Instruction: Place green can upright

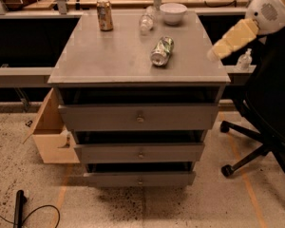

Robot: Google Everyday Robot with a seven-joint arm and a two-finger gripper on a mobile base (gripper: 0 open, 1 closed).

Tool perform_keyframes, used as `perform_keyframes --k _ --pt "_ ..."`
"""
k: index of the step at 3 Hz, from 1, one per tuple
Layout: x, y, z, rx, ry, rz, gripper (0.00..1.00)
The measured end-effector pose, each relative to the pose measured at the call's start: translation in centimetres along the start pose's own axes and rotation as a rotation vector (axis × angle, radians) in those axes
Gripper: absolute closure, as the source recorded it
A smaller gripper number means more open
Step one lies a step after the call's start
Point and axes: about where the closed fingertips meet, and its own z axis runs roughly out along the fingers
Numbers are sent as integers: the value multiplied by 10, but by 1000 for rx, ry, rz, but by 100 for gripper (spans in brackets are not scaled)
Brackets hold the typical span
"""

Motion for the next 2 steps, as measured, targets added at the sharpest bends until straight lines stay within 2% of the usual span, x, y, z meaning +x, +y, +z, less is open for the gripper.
perform_keyframes --k 1,2 --pt "-50 -25 37 -13 -30 141 0" --pt "-115 -34 83 16 -26 221 0"
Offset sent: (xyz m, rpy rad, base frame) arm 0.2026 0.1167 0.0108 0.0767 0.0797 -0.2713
